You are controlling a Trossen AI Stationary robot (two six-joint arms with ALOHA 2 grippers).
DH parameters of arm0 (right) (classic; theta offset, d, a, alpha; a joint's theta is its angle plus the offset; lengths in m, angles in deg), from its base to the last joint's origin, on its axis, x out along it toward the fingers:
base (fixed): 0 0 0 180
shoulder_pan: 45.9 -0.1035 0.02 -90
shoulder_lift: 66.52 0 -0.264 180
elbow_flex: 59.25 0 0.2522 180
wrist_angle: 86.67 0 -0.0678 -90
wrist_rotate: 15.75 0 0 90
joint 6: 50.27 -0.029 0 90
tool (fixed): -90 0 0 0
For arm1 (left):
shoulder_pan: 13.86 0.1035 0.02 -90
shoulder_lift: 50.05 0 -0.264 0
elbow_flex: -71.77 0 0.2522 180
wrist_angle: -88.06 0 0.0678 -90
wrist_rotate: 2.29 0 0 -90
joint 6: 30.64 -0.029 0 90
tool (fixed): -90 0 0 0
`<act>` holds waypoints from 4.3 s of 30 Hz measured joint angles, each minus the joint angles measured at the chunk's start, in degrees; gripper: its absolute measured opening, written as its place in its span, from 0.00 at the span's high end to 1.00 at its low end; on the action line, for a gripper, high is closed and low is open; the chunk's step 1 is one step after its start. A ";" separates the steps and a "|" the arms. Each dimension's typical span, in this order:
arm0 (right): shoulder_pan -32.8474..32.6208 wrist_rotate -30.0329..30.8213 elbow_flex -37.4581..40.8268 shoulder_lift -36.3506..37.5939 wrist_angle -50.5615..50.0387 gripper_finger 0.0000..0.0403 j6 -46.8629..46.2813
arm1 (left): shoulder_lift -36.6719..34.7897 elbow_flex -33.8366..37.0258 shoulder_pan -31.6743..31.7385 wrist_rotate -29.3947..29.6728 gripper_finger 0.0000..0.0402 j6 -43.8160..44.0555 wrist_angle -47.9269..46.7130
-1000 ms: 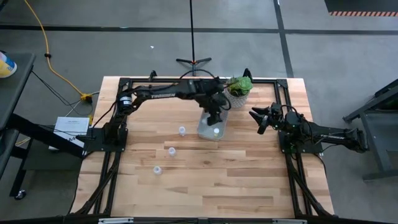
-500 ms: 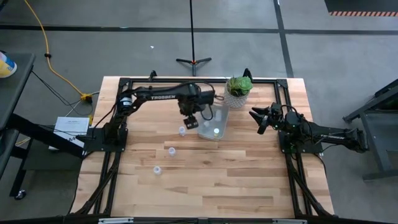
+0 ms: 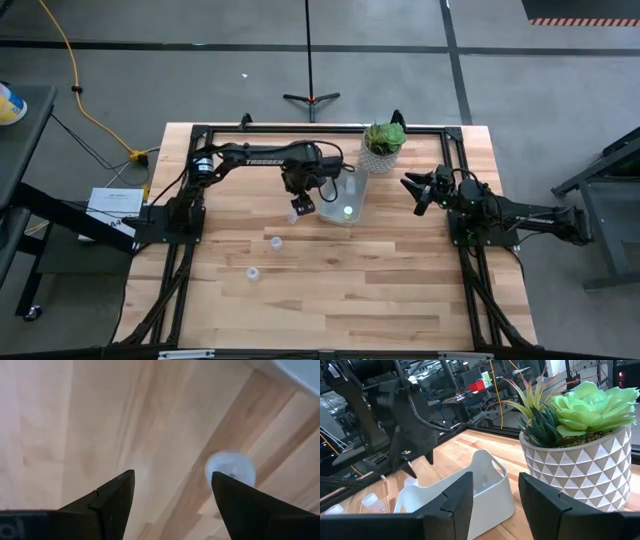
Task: Pick and place pill bottles into a basket
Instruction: Put the transparent pill bottle into the white bin
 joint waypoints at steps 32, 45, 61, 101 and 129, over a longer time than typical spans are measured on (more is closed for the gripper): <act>0.02 -0.19 -0.01 0.00 -0.02 0.63 0.00 | -0.65 -6.12 2.23 6.92 0.25 11.46 9.75; 0.02 -0.35 -0.01 -0.02 -0.07 0.63 0.00 | 1.18 -5.64 7.54 -3.08 0.25 20.92 12.48; 0.00 -0.71 -0.01 -0.83 -0.13 0.63 -0.62 | 1.65 5.11 8.33 -10.51 0.25 23.72 24.00; 0.00 -3.36 -7.55 -2.93 3.90 0.63 6.05 | 1.62 5.05 8.35 -6.98 0.25 21.70 28.35; 0.00 -2.27 -7.75 -2.93 3.06 0.63 5.68 | 1.47 10.49 8.37 -8.50 0.58 21.44 32.84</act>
